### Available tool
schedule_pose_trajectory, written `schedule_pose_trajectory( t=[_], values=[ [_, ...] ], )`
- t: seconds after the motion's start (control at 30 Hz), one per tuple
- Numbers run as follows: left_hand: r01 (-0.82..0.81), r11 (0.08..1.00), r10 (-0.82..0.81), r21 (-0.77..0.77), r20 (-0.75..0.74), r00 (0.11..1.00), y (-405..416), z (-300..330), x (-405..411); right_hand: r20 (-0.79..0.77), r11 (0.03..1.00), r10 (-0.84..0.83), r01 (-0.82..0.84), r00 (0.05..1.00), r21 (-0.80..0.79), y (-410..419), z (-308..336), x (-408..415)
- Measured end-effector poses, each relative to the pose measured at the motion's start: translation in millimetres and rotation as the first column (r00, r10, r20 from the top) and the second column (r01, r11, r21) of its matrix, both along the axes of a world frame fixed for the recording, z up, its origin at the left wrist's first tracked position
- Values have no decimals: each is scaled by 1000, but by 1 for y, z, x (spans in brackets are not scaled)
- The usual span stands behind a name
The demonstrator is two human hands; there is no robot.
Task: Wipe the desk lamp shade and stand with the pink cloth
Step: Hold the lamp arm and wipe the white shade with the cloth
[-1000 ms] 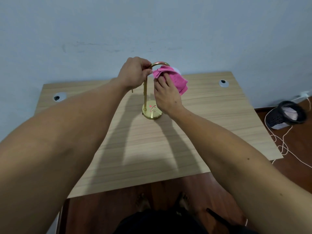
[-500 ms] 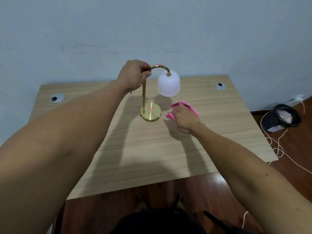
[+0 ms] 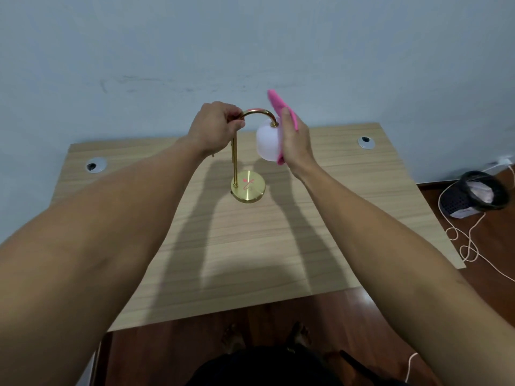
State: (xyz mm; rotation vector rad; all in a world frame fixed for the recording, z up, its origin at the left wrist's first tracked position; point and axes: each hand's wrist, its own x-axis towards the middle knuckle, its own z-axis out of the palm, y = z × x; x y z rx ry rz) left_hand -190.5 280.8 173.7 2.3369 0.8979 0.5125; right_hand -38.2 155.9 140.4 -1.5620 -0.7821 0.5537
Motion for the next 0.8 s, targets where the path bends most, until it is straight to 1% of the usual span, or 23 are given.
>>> schedule_pose_trajectory(
  t=[0.03,0.1,0.17,0.27,0.3,0.33,0.37,0.4,0.43,0.47,0.5,0.53,0.57,0.6,0.63,0.7,0.73,0.8],
  values=[
    [1,1000,-1,1,3,1000,0,-1,0,5,999,21,-22,1000,33,5,-5,-4],
    [-3,1000,3,-3,14,1000,0,-2,1,-65,997,-68,69,996,22,15,-15,-3],
    [-14,1000,14,-10,20,1000,0,-4,2,-193,979,-192,175,962,-102,20,-19,5],
    [-22,1000,22,-9,21,1000,0,-4,1,-431,951,-280,186,858,-246,16,-26,21],
    [-23,1000,23,-11,22,999,-1,-4,1,-459,944,-298,187,837,-272,13,-29,23],
    [-25,1000,25,-12,25,999,-1,-4,2,-454,938,-308,189,836,-290,12,-33,23],
    [-29,999,30,-16,28,999,-1,-3,2,-423,940,-305,198,853,-278,11,-36,20],
    [-33,999,34,-21,29,999,-1,-3,2,-360,950,-289,220,887,-222,11,-39,14],
    [-36,999,36,-27,27,999,-1,-3,2,-256,961,-267,238,929,-139,12,-43,8],
    [-36,999,37,-29,24,999,-1,-3,2,-103,974,-227,223,968,-51,13,-45,4],
    [-36,999,36,-30,21,999,-1,-3,2,61,984,-179,178,982,20,14,-46,0],
    [-34,999,34,-31,17,999,-1,-3,2,172,986,-164,157,971,54,16,-47,-1],
    [-33,999,33,-36,12,999,-1,-2,2,211,985,-168,157,963,65,17,-46,-1],
    [-34,999,34,-42,7,999,-1,-2,3,165,983,-181,174,970,51,18,-43,0],
    [-38,998,38,-47,-1,999,-1,-1,3,67,981,-194,193,979,25,16,-37,0],
    [-47,998,47,-50,-12,999,-1,-1,4,-145,966,-243,225,959,-128,10,-35,7],
    [-48,998,47,-49,-13,999,-1,0,3,-206,957,-242,199,948,-211,5,-36,10],
    [-52,997,51,-57,-11,999,-2,1,3,-266,949,-244,173,933,-262,-4,-42,13]
  ],
)
